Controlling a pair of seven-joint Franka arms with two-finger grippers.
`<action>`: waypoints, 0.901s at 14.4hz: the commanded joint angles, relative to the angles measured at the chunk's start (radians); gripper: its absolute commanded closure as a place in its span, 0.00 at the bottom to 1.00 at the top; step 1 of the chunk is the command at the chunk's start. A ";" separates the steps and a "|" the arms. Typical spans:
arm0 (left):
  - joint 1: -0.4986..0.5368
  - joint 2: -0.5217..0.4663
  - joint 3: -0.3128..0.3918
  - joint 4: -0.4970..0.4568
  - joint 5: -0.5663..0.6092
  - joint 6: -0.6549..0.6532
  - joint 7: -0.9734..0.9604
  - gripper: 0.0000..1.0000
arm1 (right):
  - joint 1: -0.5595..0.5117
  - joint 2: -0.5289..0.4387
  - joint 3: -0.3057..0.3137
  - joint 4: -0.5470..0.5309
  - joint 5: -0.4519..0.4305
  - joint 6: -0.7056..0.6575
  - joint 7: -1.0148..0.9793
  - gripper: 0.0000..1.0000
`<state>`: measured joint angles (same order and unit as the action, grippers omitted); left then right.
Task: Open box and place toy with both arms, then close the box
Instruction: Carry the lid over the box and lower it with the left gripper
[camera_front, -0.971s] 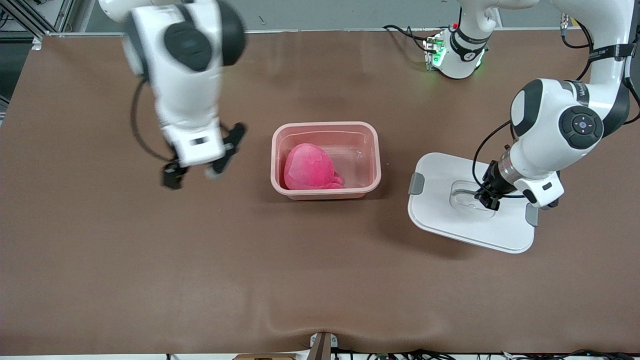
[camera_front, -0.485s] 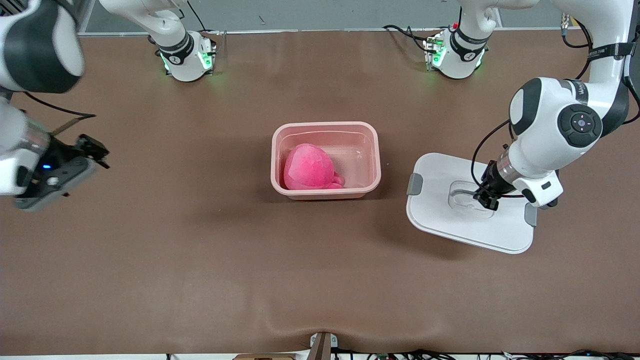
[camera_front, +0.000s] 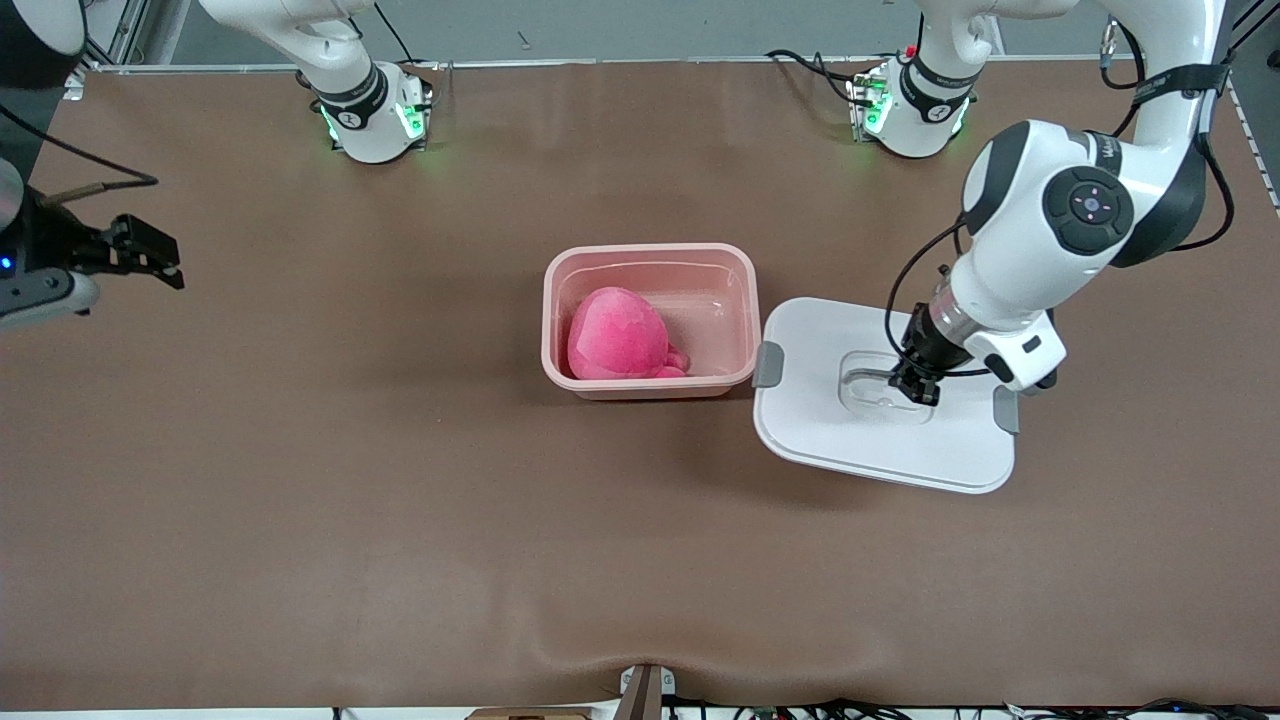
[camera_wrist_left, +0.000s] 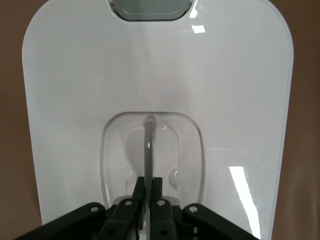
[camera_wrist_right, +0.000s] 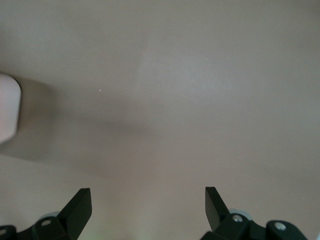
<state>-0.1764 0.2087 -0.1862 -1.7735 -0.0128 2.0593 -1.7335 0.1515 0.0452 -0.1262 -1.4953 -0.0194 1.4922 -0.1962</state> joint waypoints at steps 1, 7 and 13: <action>-0.003 -0.008 -0.041 0.038 0.016 -0.047 -0.084 1.00 | -0.026 -0.056 0.028 -0.056 0.033 -0.013 0.173 0.00; -0.069 0.015 -0.102 0.092 0.017 -0.048 -0.254 1.00 | -0.027 -0.054 0.016 -0.019 0.032 -0.023 0.172 0.00; -0.167 0.067 -0.102 0.155 0.014 -0.048 -0.385 1.00 | -0.092 -0.054 -0.009 -0.010 0.033 -0.082 0.146 0.00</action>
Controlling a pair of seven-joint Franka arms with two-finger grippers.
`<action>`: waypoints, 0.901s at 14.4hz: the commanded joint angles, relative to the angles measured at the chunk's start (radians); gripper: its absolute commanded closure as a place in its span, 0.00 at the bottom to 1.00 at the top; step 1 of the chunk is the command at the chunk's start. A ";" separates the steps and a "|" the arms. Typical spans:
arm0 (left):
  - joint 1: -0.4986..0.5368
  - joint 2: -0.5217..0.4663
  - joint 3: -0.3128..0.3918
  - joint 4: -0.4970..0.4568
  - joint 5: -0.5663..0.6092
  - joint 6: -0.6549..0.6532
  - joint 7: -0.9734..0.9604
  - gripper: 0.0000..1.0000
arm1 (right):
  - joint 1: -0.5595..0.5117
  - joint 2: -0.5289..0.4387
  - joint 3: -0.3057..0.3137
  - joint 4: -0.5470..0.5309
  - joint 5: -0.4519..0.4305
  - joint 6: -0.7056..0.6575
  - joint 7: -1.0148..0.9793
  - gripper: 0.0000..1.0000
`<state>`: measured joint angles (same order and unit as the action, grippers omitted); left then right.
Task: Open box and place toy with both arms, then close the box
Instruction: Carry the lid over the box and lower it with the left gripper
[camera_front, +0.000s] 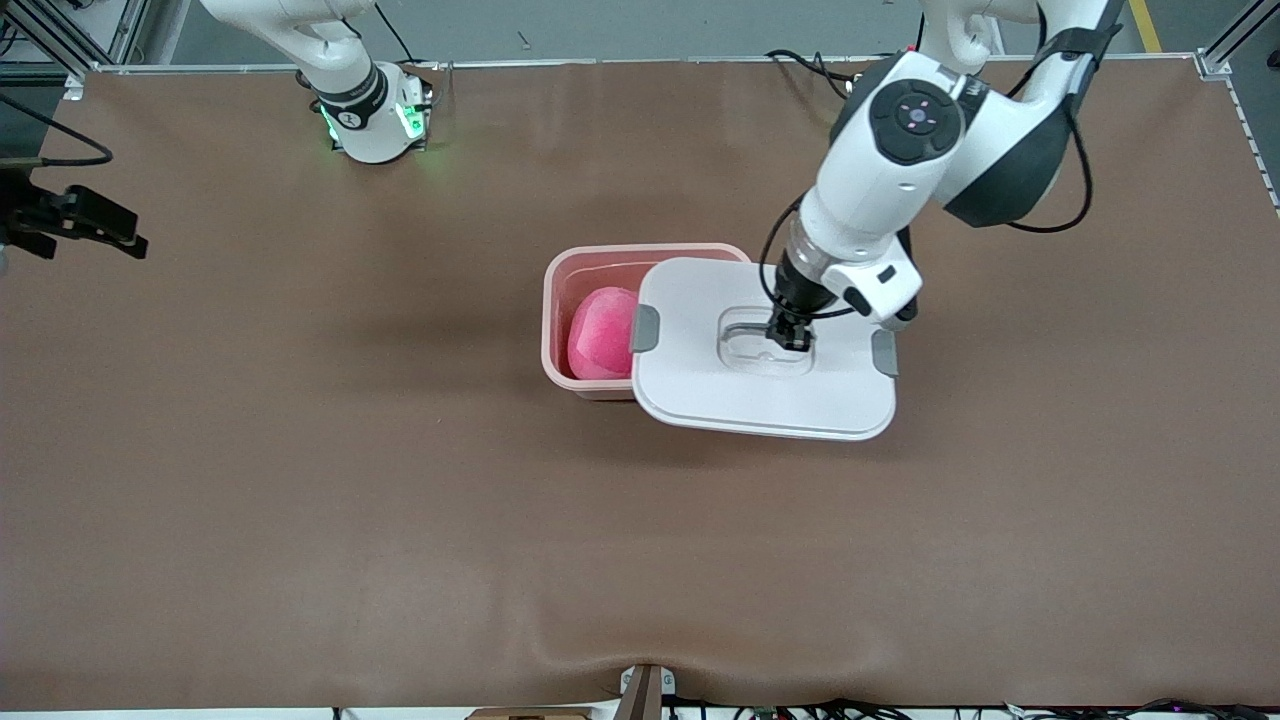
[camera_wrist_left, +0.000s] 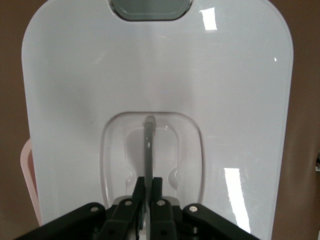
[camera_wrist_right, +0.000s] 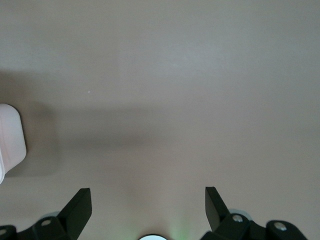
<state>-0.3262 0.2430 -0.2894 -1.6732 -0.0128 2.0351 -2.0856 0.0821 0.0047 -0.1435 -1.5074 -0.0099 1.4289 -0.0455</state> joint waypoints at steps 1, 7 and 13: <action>-0.023 0.044 0.001 0.062 0.013 -0.024 -0.048 1.00 | -0.021 -0.014 0.009 0.003 0.025 -0.021 -0.005 0.00; -0.123 0.094 0.006 0.099 0.022 -0.024 -0.206 1.00 | -0.110 -0.017 0.122 0.003 0.033 -0.028 -0.004 0.00; -0.208 0.176 0.004 0.156 0.096 -0.021 -0.312 1.00 | -0.127 -0.015 0.127 0.003 0.034 -0.034 -0.007 0.00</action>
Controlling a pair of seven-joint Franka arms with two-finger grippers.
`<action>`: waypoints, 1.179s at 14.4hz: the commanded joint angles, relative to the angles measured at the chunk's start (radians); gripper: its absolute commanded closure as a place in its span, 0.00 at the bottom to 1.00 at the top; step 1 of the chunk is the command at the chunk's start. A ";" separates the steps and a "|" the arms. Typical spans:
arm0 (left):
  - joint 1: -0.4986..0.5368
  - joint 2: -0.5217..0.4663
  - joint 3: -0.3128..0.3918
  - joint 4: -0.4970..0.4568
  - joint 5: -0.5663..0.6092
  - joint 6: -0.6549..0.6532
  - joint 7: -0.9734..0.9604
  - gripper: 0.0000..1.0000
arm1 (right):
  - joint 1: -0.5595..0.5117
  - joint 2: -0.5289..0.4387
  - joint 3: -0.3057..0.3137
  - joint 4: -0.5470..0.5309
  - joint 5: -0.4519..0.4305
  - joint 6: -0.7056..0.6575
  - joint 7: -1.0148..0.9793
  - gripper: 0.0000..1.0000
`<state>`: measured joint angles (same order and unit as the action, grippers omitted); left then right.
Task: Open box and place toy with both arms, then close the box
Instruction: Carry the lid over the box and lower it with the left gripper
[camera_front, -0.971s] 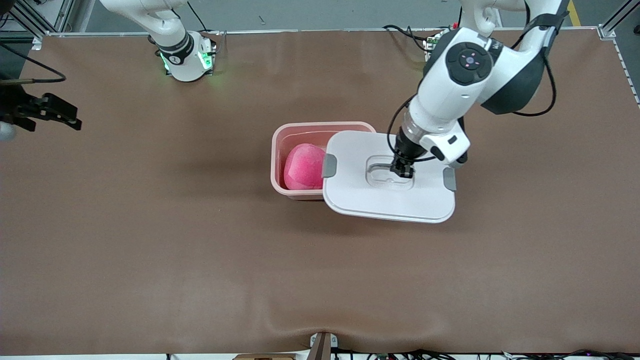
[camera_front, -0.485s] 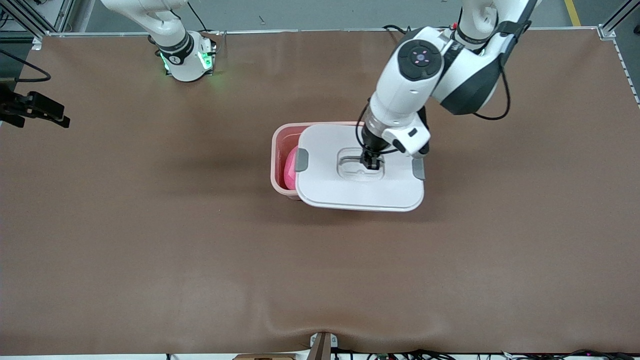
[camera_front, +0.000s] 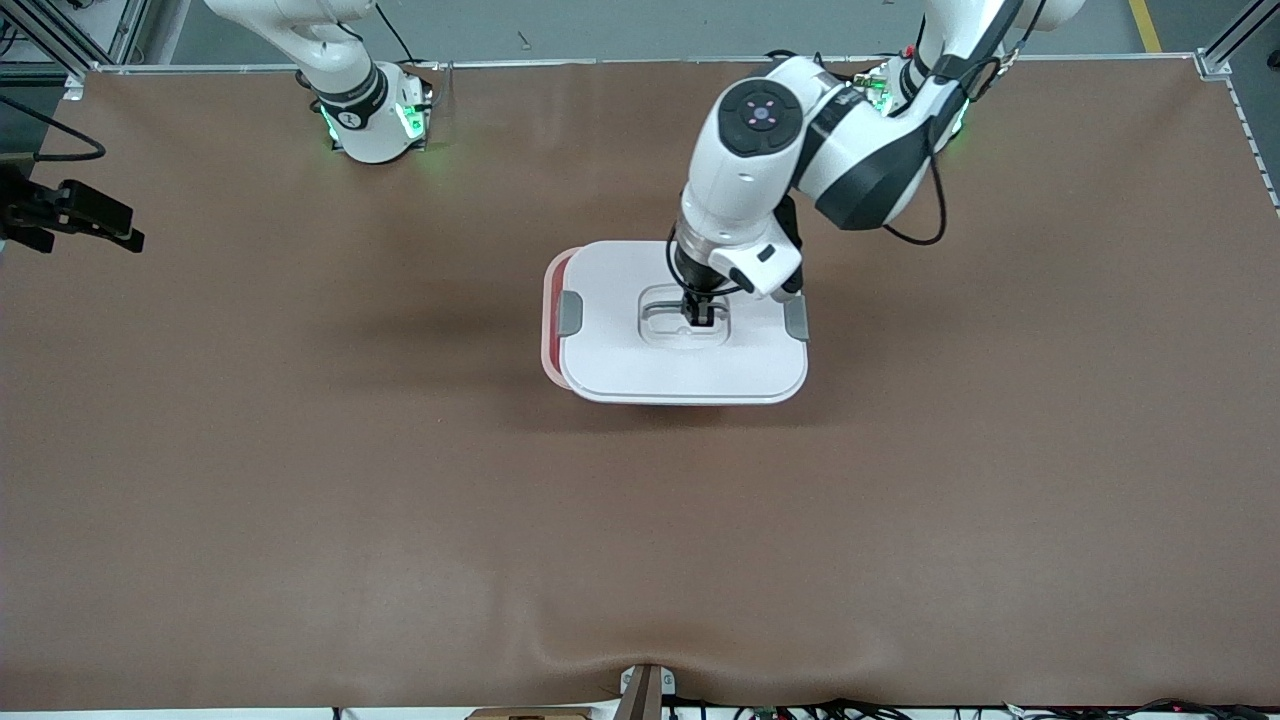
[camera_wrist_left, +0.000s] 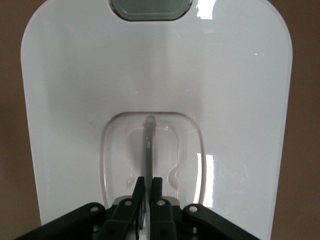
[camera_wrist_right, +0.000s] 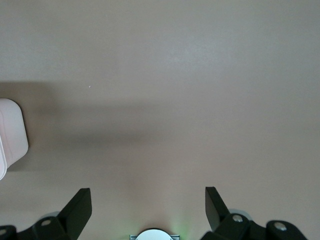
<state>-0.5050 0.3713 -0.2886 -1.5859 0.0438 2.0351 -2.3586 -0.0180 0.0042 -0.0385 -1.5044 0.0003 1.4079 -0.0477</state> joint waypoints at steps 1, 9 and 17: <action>-0.038 0.050 0.003 0.069 0.041 -0.021 -0.036 1.00 | -0.023 -0.013 0.023 0.001 0.024 -0.013 -0.003 0.00; -0.081 0.080 0.002 0.058 0.041 -0.019 -0.031 1.00 | -0.027 -0.017 0.015 0.004 0.081 -0.013 0.011 0.00; -0.095 0.095 0.000 0.038 0.041 -0.018 -0.048 1.00 | -0.030 -0.007 0.014 0.033 0.069 -0.013 -0.001 0.00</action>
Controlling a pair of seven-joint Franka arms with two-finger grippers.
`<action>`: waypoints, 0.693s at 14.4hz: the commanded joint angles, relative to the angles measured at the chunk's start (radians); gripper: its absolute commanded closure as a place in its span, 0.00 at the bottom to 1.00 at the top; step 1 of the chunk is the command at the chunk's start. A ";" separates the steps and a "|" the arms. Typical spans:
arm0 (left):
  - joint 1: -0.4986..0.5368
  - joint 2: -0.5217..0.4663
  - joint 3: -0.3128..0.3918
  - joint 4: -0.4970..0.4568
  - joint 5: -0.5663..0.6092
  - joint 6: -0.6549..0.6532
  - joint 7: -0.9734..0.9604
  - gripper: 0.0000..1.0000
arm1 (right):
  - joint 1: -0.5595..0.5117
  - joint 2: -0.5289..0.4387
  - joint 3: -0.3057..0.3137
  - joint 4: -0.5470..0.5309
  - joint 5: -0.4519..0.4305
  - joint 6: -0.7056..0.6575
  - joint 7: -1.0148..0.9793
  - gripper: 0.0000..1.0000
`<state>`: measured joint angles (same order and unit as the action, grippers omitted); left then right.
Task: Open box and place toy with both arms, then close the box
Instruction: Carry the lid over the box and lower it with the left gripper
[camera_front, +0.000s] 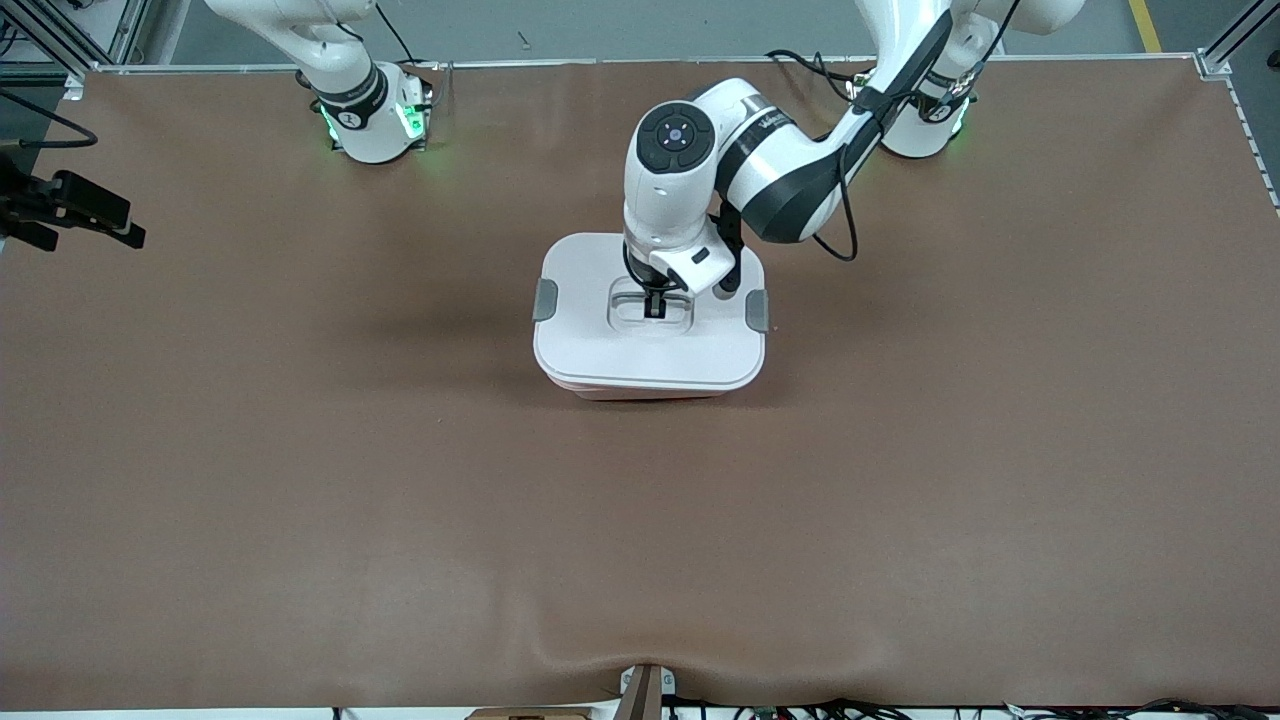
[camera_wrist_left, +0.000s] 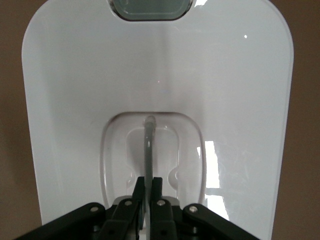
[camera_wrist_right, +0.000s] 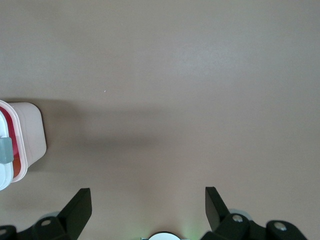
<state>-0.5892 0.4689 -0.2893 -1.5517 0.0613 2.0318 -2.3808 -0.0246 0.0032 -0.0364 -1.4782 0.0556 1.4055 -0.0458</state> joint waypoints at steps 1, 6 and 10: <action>-0.012 -0.003 0.001 -0.001 0.023 -0.015 -0.026 1.00 | -0.023 -0.006 0.012 0.007 0.012 -0.008 -0.003 0.00; -0.024 -0.003 0.002 -0.027 0.028 -0.009 -0.025 1.00 | -0.038 -0.006 0.010 0.022 0.012 -0.014 0.000 0.00; -0.017 -0.003 0.004 -0.042 0.032 0.001 -0.023 1.00 | -0.028 -0.005 0.013 0.021 0.013 -0.046 0.006 0.00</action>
<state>-0.6059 0.4735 -0.2877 -1.5832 0.0644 2.0255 -2.3816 -0.0419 0.0032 -0.0352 -1.4653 0.0556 1.3827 -0.0458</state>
